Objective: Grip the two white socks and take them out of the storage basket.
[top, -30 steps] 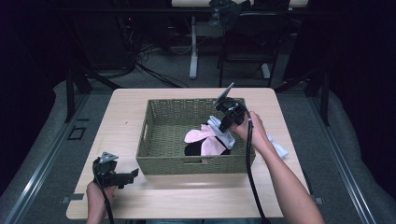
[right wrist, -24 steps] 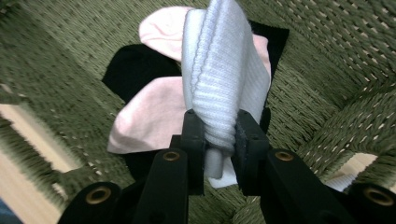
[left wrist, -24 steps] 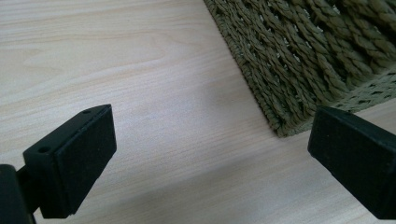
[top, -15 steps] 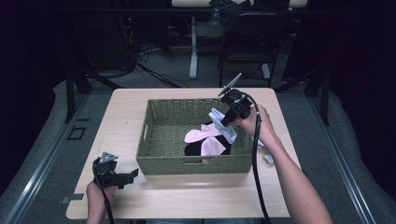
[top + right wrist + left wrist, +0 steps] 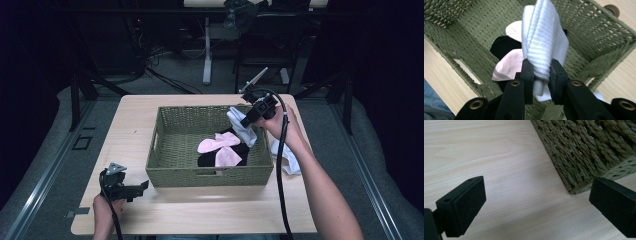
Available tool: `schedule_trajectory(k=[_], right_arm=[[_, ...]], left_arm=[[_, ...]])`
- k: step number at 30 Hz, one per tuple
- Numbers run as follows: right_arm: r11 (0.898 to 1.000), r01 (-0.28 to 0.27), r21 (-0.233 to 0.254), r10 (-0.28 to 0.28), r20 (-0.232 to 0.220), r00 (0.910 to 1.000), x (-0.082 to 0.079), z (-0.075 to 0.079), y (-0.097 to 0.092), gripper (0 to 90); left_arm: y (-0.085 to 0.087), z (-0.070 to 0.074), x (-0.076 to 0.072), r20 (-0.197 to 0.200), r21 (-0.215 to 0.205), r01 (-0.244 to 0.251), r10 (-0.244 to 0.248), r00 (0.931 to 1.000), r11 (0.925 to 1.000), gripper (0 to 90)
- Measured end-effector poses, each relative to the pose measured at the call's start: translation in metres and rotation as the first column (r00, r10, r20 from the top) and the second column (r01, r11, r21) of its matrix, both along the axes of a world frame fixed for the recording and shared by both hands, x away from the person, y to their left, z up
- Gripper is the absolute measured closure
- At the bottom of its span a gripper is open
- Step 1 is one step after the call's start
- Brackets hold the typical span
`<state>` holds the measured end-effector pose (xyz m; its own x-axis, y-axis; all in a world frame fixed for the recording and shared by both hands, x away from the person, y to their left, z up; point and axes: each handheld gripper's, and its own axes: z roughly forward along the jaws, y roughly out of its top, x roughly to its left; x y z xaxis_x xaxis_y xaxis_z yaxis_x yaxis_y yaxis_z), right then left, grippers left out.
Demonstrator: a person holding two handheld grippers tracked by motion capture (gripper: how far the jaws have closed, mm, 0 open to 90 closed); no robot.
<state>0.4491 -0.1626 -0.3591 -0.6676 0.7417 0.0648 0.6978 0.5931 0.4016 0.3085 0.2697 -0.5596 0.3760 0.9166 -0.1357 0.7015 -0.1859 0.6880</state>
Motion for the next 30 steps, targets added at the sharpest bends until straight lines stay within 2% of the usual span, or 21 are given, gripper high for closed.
schedule_trajectory(k=[6,7,8,17,24,30], right_arm=[[1.0,0.012,0.004,-0.013,0.018,0.9998,-0.003,0.012,-0.006,76.3],[1.0,0.012,0.0,-0.012,0.02,0.9997,-0.003,0.015,-0.008,76.3],[1.0,0.022,0.015,-0.022,0.028,0.9994,-0.005,0.017,-0.01,76.4],[0.998,0.055,0.012,-0.056,0.056,0.9968,-0.01,0.035,-0.03,76.3],[0.995,0.096,0.015,-0.097,0.071,0.9928,-0.016,0.042,-0.055,76.3],[0.988,0.147,0.044,-0.15,0.074,0.9859,-0.021,0.043,-0.082,76.3]], left_arm=[[0.0,0.0,0.0,-0.001,0.002,0.0,0.0,1.0,1.0,0.9],[-0.001,0.0,0.0,-0.002,0.0,0.003,-0.003,1.0,1.0,0.8],[-0.001,0.0,0.0,-0.002,0.0,0.005,-0.005,1.0,1.0,0.8],[-0.001,0.0,0.0,-0.001,0.002,0.003,-0.003,1.0,1.0,0.8],[0.0,0.0,0.0,0.001,0.002,0.001,-0.001,1.0,1.0,0.8],[0.0,0.0,0.0,0.002,0.001,0.0,0.0,1.0,1.0,0.8]])
